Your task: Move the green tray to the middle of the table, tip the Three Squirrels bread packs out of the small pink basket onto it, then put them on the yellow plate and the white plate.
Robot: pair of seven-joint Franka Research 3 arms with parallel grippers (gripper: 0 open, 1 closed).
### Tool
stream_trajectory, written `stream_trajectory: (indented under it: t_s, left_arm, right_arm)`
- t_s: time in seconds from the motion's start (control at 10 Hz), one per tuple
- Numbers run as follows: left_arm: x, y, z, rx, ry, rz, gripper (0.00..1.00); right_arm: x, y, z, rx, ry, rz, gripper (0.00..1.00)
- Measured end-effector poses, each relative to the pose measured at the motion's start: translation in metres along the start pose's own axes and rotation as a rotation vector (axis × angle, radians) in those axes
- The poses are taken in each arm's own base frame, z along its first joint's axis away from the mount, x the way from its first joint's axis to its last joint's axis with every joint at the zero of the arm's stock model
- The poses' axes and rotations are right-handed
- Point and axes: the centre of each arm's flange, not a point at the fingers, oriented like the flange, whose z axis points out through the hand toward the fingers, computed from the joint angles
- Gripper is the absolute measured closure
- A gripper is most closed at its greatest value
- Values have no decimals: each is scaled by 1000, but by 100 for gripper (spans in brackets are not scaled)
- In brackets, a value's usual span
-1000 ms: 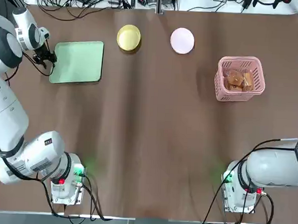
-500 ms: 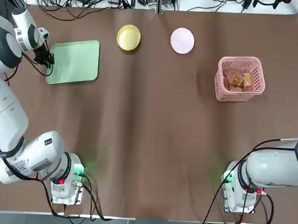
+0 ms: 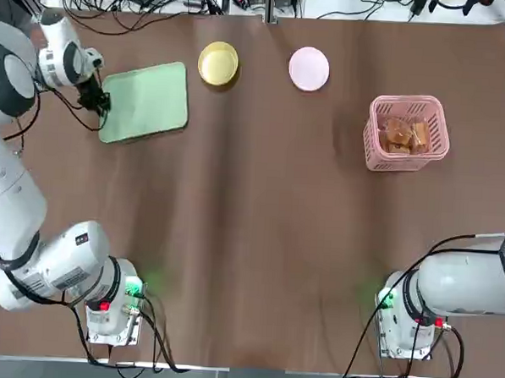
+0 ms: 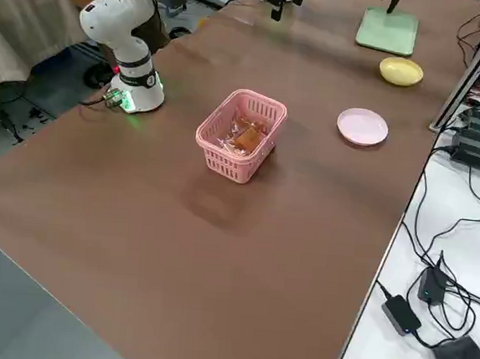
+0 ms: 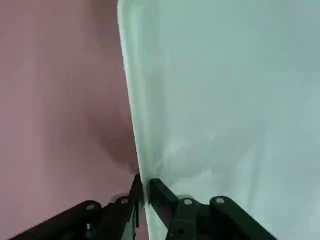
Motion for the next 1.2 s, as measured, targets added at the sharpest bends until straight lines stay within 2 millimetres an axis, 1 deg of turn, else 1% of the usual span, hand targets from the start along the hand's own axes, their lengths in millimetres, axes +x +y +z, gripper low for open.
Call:
stream_trajectory:
  t_s: [0.2,0.3,0.4,0.5,0.6,0.7,0.8,0.9,1.0,1.1,1.2]
  left_arm:
    - [-55,98,5,-19,-70,149,88]
    - [-81,141,7,-12,-96,191,89]
    - [-99,186,7,-9,-106,222,89]
    - [-106,233,2,-24,-94,245,89]
    - [-108,282,-8,-55,-74,253,89]
    - [-106,333,-17,-95,-57,241,89]
    - [-104,383,-23,-131,-50,222,89]
    - [-103,427,-23,-163,-54,205,89]
    - [-103,456,-20,-190,-65,191,90]
    - [-101,473,-15,-206,-77,173,90]
    - [-97,480,-9,-206,-82,159,89]
  right_arm:
    - [0,0,0,0,-1,0,1]
    - [0,0,0,0,-1,0,1]
    - [0,0,0,0,-1,1,1]
    - [0,0,0,0,-1,1,1]
    - [0,0,0,0,-1,1,1]
    - [0,0,0,0,-1,1,1]
    - [0,0,0,0,0,0,2]
    - [0,-1,0,0,1,-1,3]
    - [0,-2,0,0,5,-3,3]
    - [0,-5,0,0,5,-8,3]
    - [0,-9,4,-2,-3,-17,3]
